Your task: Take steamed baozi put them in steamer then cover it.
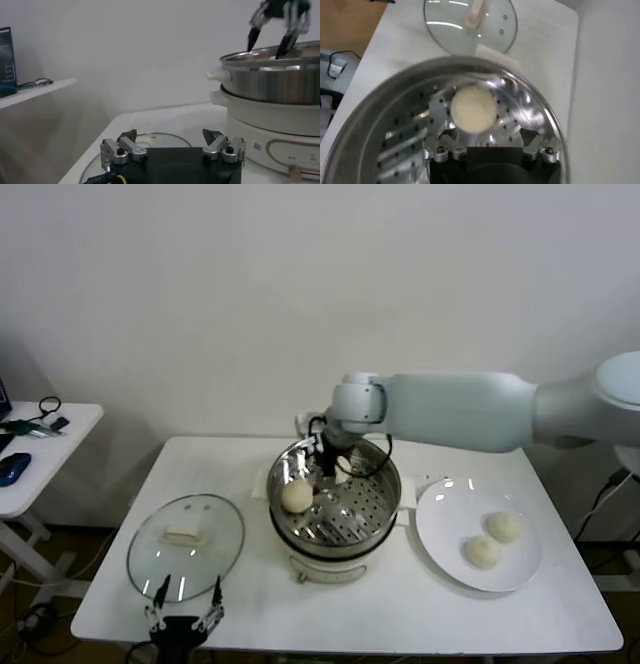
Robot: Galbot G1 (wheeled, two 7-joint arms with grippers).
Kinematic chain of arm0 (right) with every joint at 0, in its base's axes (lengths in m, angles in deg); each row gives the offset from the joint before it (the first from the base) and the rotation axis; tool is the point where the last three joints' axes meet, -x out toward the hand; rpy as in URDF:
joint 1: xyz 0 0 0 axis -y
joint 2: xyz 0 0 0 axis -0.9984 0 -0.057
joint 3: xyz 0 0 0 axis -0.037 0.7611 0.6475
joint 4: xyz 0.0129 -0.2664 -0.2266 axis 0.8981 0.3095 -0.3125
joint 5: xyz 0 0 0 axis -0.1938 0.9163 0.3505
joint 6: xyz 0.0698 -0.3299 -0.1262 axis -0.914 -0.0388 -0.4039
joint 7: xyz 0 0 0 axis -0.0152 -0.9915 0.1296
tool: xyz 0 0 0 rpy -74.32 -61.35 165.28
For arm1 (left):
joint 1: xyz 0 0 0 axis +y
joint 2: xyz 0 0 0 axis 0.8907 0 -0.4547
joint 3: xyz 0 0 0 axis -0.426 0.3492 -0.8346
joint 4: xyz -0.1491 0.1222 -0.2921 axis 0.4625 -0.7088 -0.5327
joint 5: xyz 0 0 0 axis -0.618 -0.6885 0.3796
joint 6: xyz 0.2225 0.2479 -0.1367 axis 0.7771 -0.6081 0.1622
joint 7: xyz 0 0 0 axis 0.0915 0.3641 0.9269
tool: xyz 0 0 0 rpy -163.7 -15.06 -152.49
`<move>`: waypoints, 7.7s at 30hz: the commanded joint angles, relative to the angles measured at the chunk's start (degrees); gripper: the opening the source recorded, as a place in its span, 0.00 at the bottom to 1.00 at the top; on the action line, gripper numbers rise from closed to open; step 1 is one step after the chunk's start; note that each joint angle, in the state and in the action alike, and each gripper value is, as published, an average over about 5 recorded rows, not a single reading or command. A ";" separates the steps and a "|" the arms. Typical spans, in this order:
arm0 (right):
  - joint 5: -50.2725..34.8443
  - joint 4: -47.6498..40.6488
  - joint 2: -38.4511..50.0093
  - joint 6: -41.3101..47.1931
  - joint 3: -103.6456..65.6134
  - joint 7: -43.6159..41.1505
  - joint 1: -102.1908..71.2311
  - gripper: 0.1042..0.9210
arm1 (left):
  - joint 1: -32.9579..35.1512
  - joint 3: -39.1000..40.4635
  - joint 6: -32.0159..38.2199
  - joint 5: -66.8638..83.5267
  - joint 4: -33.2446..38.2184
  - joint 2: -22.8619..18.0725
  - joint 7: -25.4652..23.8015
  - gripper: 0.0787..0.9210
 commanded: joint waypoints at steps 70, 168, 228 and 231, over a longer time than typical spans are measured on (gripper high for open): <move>23.65 5.44 30.97 -17.11 9.59 -8.28 8.71 0.70 | -1.70 0.18 -1.02 -1.06 -1.38 -0.05 -0.36 0.88; 38.99 -24.73 29.97 -20.90 -23.92 -14.36 -35.88 0.88 | -1.35 -1.32 0.12 -2.67 -2.10 -1.45 0.03 0.88; 2.35 15.00 12.18 -0.16 1.96 2.09 2.32 0.68 | 0.24 -0.26 0.44 -4.05 0.20 -0.91 0.38 0.88; 5.10 13.26 11.62 0.40 0.90 2.88 -1.91 0.68 | 0.28 -0.51 0.47 -3.96 0.33 -0.90 0.38 0.88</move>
